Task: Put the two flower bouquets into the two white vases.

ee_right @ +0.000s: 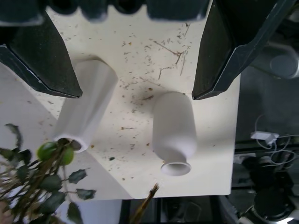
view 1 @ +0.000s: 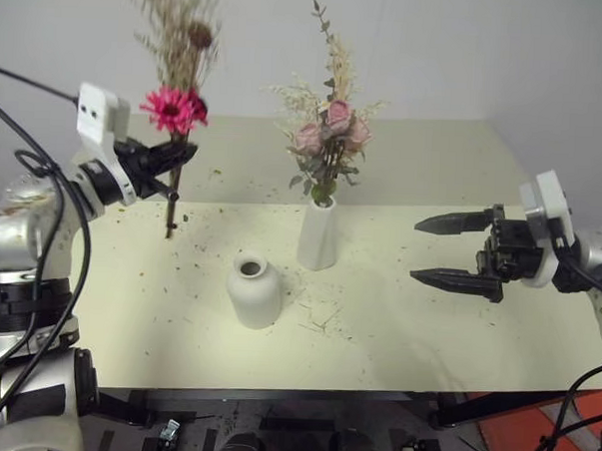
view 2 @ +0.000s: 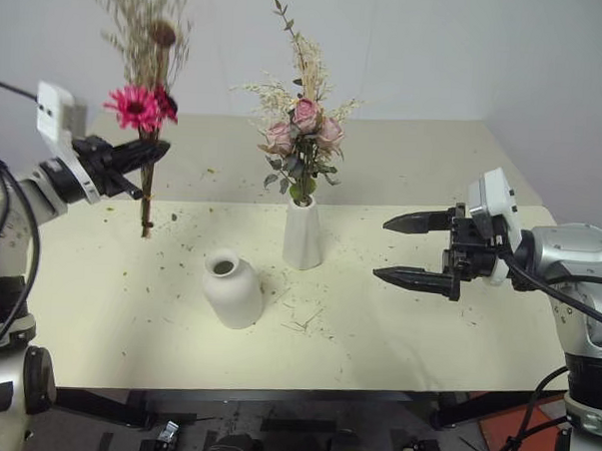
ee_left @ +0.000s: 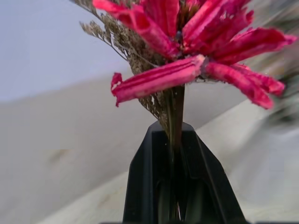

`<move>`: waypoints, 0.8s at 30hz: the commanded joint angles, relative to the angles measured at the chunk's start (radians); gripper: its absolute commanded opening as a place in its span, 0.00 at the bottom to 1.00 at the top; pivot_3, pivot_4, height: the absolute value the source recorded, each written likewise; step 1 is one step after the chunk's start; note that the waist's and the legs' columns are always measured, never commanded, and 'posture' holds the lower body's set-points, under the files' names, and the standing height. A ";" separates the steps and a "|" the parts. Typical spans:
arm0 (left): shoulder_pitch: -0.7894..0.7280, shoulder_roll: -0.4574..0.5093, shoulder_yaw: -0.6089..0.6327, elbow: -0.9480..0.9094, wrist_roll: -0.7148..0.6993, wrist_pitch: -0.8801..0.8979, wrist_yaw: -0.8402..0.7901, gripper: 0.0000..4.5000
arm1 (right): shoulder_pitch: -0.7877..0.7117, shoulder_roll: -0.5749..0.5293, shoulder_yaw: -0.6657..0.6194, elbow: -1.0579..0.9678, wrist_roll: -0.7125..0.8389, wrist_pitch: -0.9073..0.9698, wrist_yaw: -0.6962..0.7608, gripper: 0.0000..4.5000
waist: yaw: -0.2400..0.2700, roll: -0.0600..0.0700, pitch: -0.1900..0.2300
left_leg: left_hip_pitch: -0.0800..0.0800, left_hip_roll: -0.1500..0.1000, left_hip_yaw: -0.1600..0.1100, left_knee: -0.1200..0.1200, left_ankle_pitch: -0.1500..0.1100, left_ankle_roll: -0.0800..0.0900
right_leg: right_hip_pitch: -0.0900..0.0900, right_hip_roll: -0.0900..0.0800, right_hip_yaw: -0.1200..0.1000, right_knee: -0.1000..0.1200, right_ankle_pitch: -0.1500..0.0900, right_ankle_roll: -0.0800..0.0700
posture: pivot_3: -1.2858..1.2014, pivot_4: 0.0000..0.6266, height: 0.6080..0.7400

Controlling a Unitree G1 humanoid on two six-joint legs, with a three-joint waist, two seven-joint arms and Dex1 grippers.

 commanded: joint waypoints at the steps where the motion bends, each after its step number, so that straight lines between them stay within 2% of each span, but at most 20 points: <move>1: -0.028 -0.001 0.034 -0.113 -0.183 0.100 -0.050 0.01 | 0.025 -0.014 -0.044 -0.032 0.026 -0.045 0.039 1.00 | 0.001 0.000 0.000 | 0.000 0.000 0.000 0.000 0.000 0.000 | 0.000 0.000 0.000 0.000 0.000 0.000 | 0.52 0.24 1.00; 5: -0.027 -0.038 0.024 -0.171 -0.311 0.134 -0.061 0.01 | 0.063 -0.016 -0.063 -0.062 0.040 -0.075 0.071 1.00 | 0.003 0.000 0.000 | 0.002 0.000 0.000 0.000 0.000 0.000 | 0.002 0.001 0.000 -0.001 0.000 0.000 | 0.52 0.24 1.00; 9: -0.022 -0.046 0.005 -0.175 -0.355 0.134 -0.061 0.01 | 0.076 -0.017 -0.077 -0.075 0.056 -0.078 0.085 1.00 | -0.002 0.000 0.000 | 0.003 0.000 0.000 0.001 0.000 0.000 | 0.002 0.002 0.001 -0.001 0.000 0.000 | 0.52 0.24 1.00; 17: -0.007 -0.089 -0.037 -0.178 -0.387 0.110 -0.060 0.01 | 0.094 -0.020 -0.091 -0.089 0.068 -0.073 0.072 1.00 | 0.002 0.000 0.000 | 0.004 0.000 0.001 0.000 0.000 0.000 | 0.003 0.002 0.002 -0.002 0.000 0.000 | 0.52 0.24 1.00; 24: 0.049 -0.167 -0.077 -0.155 -0.305 -0.082 -0.106 0.01 | 0.086 -0.010 -0.080 -0.086 0.068 -0.070 0.055 1.00 | 0.003 0.000 0.000 | 0.004 0.001 0.001 0.000 0.000 0.000 | 0.003 0.002 0.002 -0.002 0.000 0.000 | 0.52 0.24 1.00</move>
